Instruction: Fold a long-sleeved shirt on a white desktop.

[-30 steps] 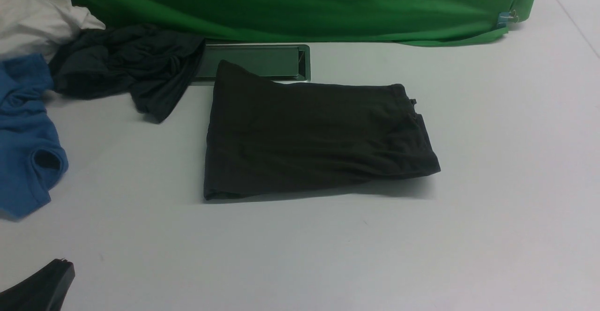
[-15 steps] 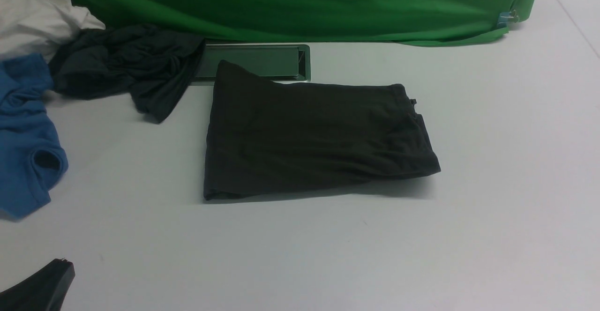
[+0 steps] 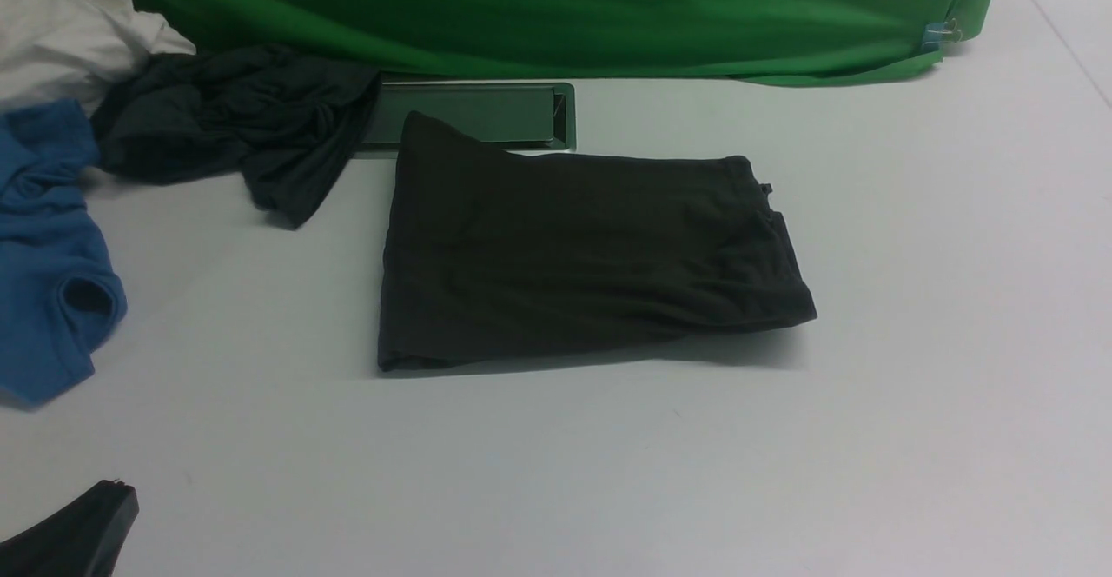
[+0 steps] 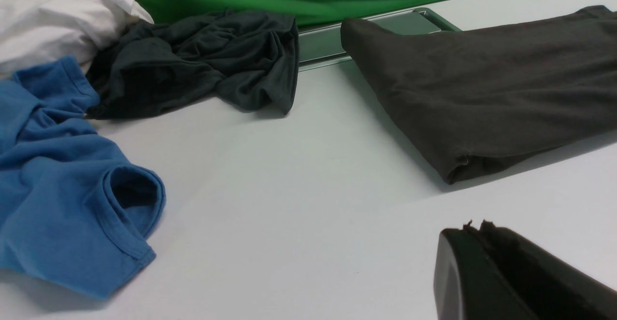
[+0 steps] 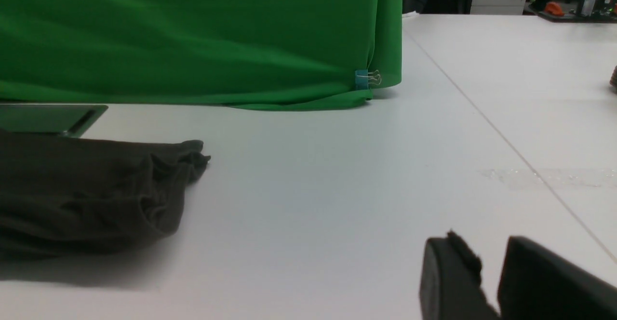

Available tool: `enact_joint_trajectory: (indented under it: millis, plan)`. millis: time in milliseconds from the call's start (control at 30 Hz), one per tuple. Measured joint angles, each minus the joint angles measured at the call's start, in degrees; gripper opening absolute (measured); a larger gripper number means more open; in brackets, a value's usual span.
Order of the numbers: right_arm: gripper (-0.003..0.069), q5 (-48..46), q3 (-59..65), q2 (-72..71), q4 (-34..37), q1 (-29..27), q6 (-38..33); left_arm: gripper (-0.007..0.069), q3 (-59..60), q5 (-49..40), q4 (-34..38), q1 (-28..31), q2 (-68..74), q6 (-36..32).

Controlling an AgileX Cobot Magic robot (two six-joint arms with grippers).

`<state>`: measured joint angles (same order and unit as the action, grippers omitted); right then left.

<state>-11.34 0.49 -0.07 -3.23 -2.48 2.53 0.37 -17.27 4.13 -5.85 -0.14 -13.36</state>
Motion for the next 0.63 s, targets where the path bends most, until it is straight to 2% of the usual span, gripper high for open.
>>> enact_joint_trajectory:
  millis: [633]
  plan:
    - [0.0200, 0.0, 0.0, 0.0, 0.0, 0.0, 0.0, 0.0020, 0.0, 0.0, 0.0, 3.2, 0.0, 0.0]
